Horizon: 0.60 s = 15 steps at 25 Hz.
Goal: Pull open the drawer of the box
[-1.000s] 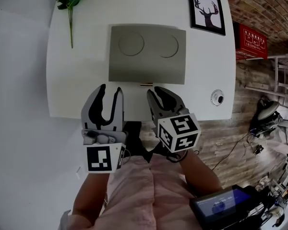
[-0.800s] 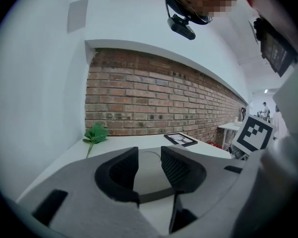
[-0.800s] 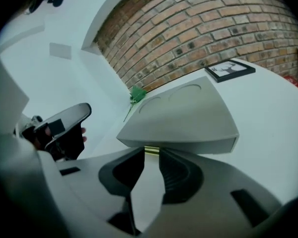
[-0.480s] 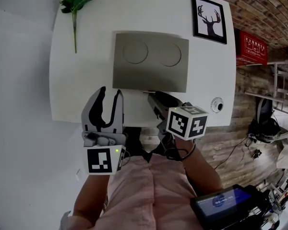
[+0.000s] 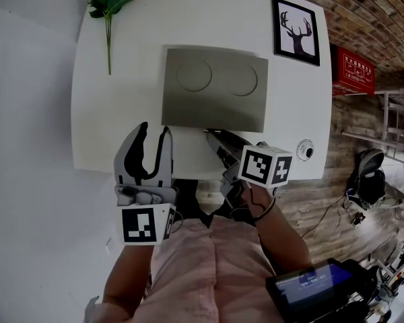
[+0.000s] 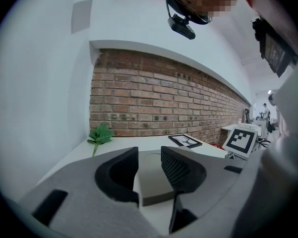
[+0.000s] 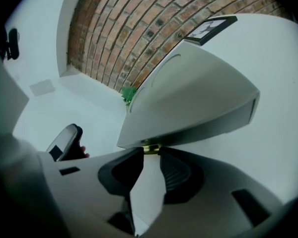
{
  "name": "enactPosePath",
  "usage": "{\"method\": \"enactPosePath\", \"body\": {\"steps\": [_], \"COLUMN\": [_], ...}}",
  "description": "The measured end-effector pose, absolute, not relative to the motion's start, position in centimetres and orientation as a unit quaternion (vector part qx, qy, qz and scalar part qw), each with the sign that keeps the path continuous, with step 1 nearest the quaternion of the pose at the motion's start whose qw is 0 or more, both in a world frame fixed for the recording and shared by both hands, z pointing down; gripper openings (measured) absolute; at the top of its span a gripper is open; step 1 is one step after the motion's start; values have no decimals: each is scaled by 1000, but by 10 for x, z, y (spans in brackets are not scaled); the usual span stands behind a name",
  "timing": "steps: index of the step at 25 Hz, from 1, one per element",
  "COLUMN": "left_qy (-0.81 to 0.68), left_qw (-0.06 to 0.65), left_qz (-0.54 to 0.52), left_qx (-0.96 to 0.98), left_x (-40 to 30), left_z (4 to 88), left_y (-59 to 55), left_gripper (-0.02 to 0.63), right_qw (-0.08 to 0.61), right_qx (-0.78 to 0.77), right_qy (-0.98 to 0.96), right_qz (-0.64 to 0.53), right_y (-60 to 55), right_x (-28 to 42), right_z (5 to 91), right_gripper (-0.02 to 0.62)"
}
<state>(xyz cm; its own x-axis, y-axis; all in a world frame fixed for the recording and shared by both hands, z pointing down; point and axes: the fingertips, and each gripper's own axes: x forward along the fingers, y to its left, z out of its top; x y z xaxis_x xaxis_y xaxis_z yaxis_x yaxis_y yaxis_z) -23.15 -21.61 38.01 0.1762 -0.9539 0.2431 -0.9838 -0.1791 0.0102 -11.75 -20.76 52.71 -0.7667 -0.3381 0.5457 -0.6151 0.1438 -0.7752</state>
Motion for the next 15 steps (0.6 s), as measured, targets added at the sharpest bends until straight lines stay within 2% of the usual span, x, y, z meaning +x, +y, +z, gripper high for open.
{"method": "enactPosePath", "body": {"steps": [15], "left_qy": [-634], "left_qw": [73], "left_qz": [86], "left_qx": [765], "left_x": [-232], "left_z": [376], "left_y": [-211], "left_gripper": [150], "right_qw": [109], "right_qx": [334], "right_qy": [-749], "right_qz": [561], "right_y": [-207], "right_x": [-111], "right_z": [528], "right_gripper": [74]}}
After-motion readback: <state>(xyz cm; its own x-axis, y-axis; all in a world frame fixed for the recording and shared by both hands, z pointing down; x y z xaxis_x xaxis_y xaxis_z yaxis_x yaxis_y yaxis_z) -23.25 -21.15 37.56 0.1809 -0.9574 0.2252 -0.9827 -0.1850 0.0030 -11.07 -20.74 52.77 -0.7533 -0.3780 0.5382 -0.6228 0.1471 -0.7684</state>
